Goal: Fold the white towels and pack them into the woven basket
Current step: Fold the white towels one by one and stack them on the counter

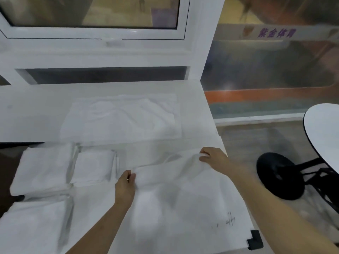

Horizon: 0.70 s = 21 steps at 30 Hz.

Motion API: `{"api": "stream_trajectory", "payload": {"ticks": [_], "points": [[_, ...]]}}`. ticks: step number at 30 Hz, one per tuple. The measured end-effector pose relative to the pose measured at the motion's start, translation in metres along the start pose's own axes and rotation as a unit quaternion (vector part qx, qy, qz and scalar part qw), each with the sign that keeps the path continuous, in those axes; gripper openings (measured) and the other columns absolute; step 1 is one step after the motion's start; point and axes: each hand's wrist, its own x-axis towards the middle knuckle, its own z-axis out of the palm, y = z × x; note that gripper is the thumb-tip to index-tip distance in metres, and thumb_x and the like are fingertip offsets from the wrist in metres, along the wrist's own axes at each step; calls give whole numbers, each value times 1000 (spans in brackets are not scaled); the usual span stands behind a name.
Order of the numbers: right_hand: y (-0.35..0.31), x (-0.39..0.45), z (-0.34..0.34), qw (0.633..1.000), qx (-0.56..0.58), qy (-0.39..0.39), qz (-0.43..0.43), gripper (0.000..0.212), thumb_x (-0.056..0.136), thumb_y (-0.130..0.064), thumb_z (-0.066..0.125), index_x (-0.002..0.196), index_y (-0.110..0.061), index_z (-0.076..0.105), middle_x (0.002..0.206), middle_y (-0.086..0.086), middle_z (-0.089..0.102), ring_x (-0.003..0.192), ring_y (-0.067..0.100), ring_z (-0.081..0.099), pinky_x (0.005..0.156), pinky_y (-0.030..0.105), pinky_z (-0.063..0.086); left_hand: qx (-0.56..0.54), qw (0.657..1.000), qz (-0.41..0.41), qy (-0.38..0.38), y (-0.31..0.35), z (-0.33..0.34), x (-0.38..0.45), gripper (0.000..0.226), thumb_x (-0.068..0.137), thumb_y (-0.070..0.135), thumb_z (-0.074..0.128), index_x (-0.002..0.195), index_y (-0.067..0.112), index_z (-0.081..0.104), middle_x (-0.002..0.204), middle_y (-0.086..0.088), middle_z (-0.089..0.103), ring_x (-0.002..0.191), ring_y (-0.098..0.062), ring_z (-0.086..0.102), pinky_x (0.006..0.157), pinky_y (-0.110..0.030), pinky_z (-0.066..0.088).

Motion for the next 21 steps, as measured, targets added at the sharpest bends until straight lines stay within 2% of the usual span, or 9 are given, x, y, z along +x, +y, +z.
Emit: {"api": "stream_trajectory", "payload": {"ticks": [6, 9, 11, 13, 15, 18, 21], "points": [[0, 51, 9, 997, -71, 2, 3, 5, 93, -35, 65, 91, -32, 62, 83, -8, 67, 78, 16, 63, 68, 32, 47, -9, 1000, -4, 3, -6, 11, 40, 27, 106, 18, 48, 80, 14, 53, 68, -2, 53, 63, -16, 47, 57, -28, 36], [7, 73, 28, 984, -171, 54, -15, 8, 95, -33, 63, 101, -28, 63, 95, -7, 68, 90, 22, 64, 77, 37, 47, -2, 1000, -4, 10, -14, 14, 55, 19, 106, 18, 50, 89, 12, 58, 75, -2, 59, 71, -20, 53, 60, -25, 39], [17, 78, 42, 970, -218, 105, -26, 23, 94, -29, 68, 116, -25, 65, 114, -3, 68, 104, 26, 63, 86, 40, 45, 2, 1000, 0, 9, -20, 16, 61, 13, 105, 15, 51, 107, 12, 64, 90, 0, 66, 84, -20, 59, 70, -27, 42], [26, 72, 53, 971, -206, 118, -21, 34, 92, -24, 71, 125, -23, 64, 128, 0, 65, 115, 27, 59, 94, 42, 45, 2, 1000, 2, -2, -27, 18, 65, 25, 104, 13, 52, 127, 10, 62, 113, 1, 65, 102, -18, 60, 89, -27, 44], [36, 57, 64, 974, -198, 113, -15, 36, 91, -19, 71, 126, -22, 64, 133, 0, 62, 121, 28, 58, 97, 43, 46, 8, 1000, 5, -14, -33, 20, 61, 34, 104, 14, 53, 138, 11, 57, 128, 0, 59, 116, -17, 56, 103, -31, 42], [54, 22, 83, 976, -187, 110, -9, 34, 90, -17, 72, 123, -21, 66, 135, 2, 62, 122, 29, 58, 96, 43, 46, 25, 999, 35, -21, -43, 25, 42, 33, 103, 13, 55, 136, 11, 58, 134, -3, 57, 123, -19, 54, 111, -37, 41], [74, -19, 106, 979, -168, 107, -36, 31, 87, -15, 75, 117, -21, 69, 124, 0, 65, 112, 27, 63, 88, 41, 51, 82, 989, 123, -26, -59, 34, 17, 28, 98, 7, 62, 126, 11, 65, 127, -4, 64, 120, -23, 59, 109, -32, 40]]}}
